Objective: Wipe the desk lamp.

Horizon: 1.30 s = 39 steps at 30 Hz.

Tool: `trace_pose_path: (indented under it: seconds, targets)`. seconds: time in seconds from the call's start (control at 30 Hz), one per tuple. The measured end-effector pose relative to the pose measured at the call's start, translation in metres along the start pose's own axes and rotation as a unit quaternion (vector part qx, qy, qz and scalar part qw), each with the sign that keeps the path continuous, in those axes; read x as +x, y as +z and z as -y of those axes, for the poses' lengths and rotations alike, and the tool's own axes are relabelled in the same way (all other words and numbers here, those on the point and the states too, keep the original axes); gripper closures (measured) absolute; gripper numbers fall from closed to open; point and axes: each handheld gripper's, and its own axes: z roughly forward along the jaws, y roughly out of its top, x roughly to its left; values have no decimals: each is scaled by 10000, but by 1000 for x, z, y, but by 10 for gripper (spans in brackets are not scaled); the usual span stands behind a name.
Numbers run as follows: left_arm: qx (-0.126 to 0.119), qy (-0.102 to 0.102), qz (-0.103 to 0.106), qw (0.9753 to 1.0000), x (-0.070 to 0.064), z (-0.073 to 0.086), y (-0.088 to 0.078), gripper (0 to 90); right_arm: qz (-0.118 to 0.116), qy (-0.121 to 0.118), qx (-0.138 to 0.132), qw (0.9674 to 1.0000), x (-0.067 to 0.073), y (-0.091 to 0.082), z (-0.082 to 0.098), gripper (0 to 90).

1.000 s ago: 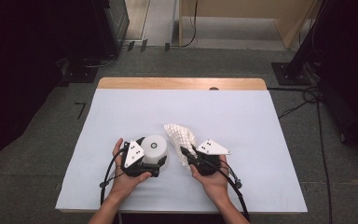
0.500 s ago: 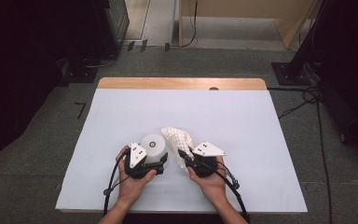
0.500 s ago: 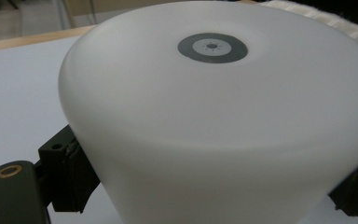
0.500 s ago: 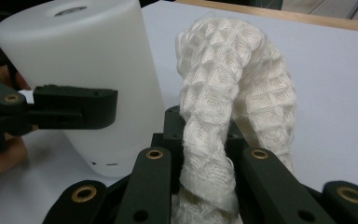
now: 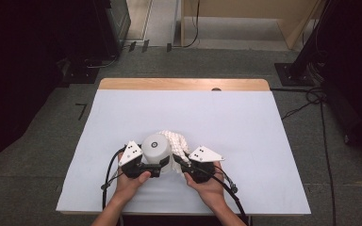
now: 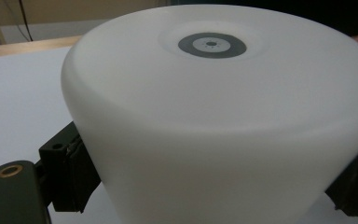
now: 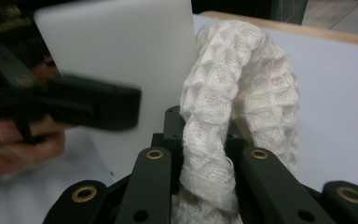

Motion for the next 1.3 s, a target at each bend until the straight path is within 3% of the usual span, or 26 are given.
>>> trace_pose_path:
  seconds: [0.2,0.3,0.5,0.6,0.73,0.97,1.3]
  targets:
    - [189,202,112,9996,-7,2,7,86,94,-210,-435,9988,3,-17,-15,790]
    - [123,209,101,9997,-5,0,4,85,122,-186,-362,9991,2,-15,-13,790]
    - [-158,87,17,9998,4,-6,-8,86,77,-93,151,9998,1,3,4,790]
    - [-104,108,7,9999,6,-5,-7,86,77,-65,256,9996,3,8,7,790]
    - [43,240,69,9997,3,-2,-2,86,69,-87,139,9998,3,5,3,790]
    - [223,395,271,9986,-5,2,9,85,159,-208,-392,9989,0,-15,-11,790]
    - [-44,175,309,9994,0,1,7,85,-18,85,41,10000,-12,-3,14,790]
